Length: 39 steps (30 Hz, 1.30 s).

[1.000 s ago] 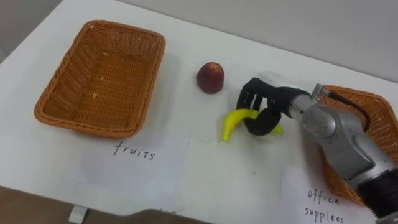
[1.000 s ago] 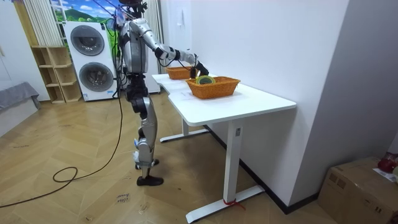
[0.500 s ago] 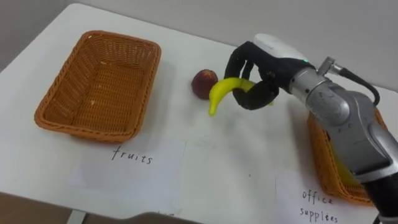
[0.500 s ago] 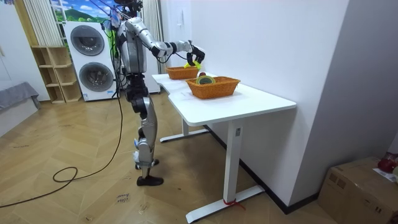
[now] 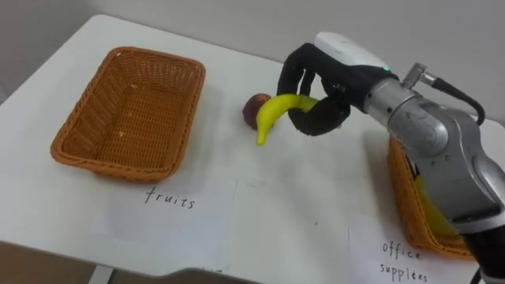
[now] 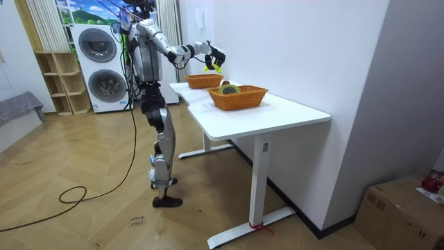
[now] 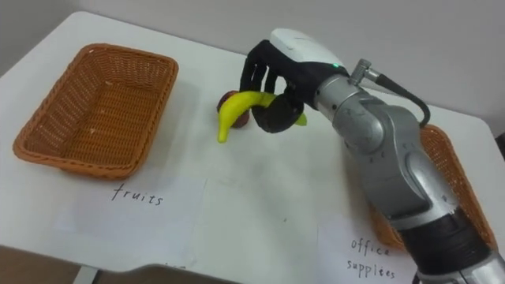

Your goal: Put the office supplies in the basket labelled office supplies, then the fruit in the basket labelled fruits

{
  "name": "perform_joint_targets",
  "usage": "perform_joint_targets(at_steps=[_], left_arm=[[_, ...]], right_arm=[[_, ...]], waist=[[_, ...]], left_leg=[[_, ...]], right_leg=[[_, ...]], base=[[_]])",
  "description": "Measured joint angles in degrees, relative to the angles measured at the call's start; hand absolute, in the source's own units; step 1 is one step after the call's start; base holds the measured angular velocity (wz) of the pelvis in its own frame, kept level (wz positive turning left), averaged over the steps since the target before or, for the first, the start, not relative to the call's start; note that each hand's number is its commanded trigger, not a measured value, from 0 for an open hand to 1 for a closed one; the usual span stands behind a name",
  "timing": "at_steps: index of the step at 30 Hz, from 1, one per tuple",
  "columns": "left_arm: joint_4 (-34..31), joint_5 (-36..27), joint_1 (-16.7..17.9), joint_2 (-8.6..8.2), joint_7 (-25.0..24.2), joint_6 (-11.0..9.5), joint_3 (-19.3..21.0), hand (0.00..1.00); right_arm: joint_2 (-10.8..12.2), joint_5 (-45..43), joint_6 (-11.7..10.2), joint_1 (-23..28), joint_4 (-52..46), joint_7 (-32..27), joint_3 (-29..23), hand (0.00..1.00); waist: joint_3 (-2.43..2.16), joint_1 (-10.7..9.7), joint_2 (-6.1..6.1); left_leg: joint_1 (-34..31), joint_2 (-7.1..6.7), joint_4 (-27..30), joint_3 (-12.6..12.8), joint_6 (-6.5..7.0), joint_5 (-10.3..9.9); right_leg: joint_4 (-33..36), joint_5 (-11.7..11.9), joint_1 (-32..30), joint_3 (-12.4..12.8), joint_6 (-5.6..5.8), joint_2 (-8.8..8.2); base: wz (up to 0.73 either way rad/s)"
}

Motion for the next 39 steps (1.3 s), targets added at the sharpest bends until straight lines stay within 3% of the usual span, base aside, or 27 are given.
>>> perform_joint_targets(at_steps=[11, 20, 31, 39], left_arm=[[-1.92, 0.06, 0.71, -1.05, 0.98, -0.01, -0.23, 0.00], [-1.97, 0.43, 1.12, -1.63, 0.71, 0.63, -0.07, 0.00], [-2.09, 2.89, 1.33, -1.75, 0.69, 0.74, -0.17, 0.00], [-3.46, 5.16, 1.46, -1.76, -0.49, 0.72, -0.12, 0.00]], right_arm=[[6.11, 0.64, -0.14, -0.01, 0.00, -1.74, 0.09, 1.00], [8.80, 1.04, -0.18, -0.10, 0.00, -4.21, 0.94, 1.00], [9.83, 3.38, -0.63, -0.10, 0.28, -8.61, 2.34, 1.00], [10.84, 5.35, -1.45, -0.43, 2.97, -11.49, 3.81, 1.00]], waist=[[0.17, 1.91, 0.36], [0.27, 3.89, 0.74], [0.31, 5.99, 1.23], [0.21, 6.89, 1.08]], left_leg=[[0.10, -0.16, -0.27, -1.70, -0.04, 0.03], [-0.08, -0.76, -0.21, -3.68, 0.11, 0.12], [-0.04, -1.21, 0.00, -6.66, 0.18, 0.19], [-0.08, -1.98, 0.22, -7.66, 0.47, 0.38]], right_leg=[[-0.11, -0.13, 0.69, -1.02, 0.18, -0.03], [-0.16, -0.52, 1.43, -3.11, 0.78, -0.57], [-0.11, -0.97, 2.75, -6.25, 1.42, -0.98], [-0.06, -1.61, 2.90, -7.14, 1.70, -1.70]], base=[[0.06], [0.12], [0.14], [0.08]])
